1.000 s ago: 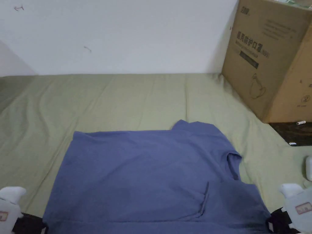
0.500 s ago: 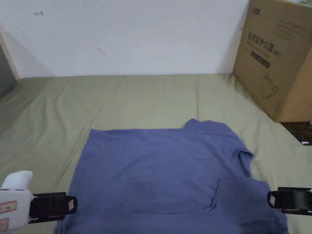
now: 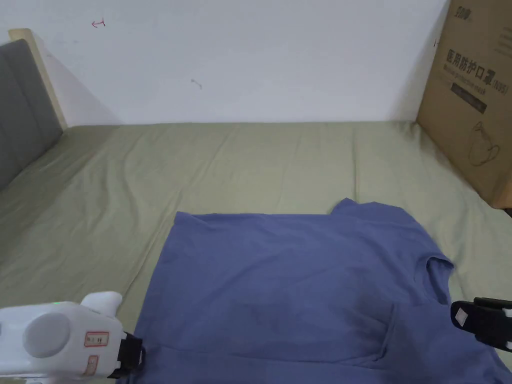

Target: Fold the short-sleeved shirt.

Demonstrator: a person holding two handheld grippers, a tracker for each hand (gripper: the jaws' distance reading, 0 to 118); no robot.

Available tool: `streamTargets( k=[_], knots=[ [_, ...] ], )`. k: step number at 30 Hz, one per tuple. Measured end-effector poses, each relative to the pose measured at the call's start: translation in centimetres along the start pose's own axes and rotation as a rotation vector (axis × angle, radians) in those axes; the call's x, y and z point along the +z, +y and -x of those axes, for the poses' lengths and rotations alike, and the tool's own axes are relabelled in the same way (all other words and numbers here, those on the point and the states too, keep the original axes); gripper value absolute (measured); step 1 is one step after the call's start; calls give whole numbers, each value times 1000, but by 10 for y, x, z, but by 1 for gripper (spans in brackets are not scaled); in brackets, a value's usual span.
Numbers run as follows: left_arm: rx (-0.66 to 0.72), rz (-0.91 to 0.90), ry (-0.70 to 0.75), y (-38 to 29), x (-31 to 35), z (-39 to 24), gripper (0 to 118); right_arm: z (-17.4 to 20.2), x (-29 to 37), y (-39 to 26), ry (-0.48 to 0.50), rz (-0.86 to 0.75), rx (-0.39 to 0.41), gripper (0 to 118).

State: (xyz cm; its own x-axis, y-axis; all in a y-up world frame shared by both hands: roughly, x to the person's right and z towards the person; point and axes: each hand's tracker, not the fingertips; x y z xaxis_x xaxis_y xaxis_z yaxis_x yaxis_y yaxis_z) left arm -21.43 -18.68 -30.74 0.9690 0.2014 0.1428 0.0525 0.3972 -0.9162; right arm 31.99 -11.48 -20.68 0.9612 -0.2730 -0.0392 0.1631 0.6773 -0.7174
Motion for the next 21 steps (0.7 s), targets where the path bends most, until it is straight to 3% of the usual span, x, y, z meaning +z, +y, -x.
streamTargets(
  k=[1,2,3,4,6,10,12,13,14,15,16,18,19,20,21],
  knots=[
    [6,6,14,0,-5,6,69,-1,-2,-2,-3,9,-3,0],
    [33,-8,30,4,-21,23,80,-2,-4,-4,-2,20,-10,0],
    [102,-19,51,5,-31,32,80,-1,-7,-7,7,34,-22,0],
    [135,2,35,5,-36,38,99,-2,-8,-9,15,45,-30,0],
    [169,-22,16,2,-44,30,101,-4,-13,-11,20,70,-32,0],
    [-12,103,160,-1,-81,25,101,-10,-21,-13,0,101,-19,0],
    [-30,99,137,-2,-83,21,101,-13,-23,-15,-3,106,-27,0],
    [-17,79,145,-1,-78,18,98,-15,-23,-15,-5,103,-33,0],
    [-15,73,146,-2,-69,16,86,-17,-22,-16,-9,99,-38,0],
    [-22,54,140,-3,-56,12,60,-19,-20,-18,-17,94,-42,0],
    [-75,-11,92,-2,-45,5,5,-23,-19,-19,-38,91,-42,0],
    [-97,-25,112,-4,-22,2,4,-34,-17,-18,-104,100,-47,0],
    [-117,-111,33,1,-17,-5,4,-38,-17,-20,-103,105,-54,0],
    [-124,-87,37,0,-11,-9,4,-48,-16,-20,-109,108,-72,0],
    [-139,-62,42,-2,-6,-14,4,-59,-16,-21,-112,106,-87,9]
  ],
)
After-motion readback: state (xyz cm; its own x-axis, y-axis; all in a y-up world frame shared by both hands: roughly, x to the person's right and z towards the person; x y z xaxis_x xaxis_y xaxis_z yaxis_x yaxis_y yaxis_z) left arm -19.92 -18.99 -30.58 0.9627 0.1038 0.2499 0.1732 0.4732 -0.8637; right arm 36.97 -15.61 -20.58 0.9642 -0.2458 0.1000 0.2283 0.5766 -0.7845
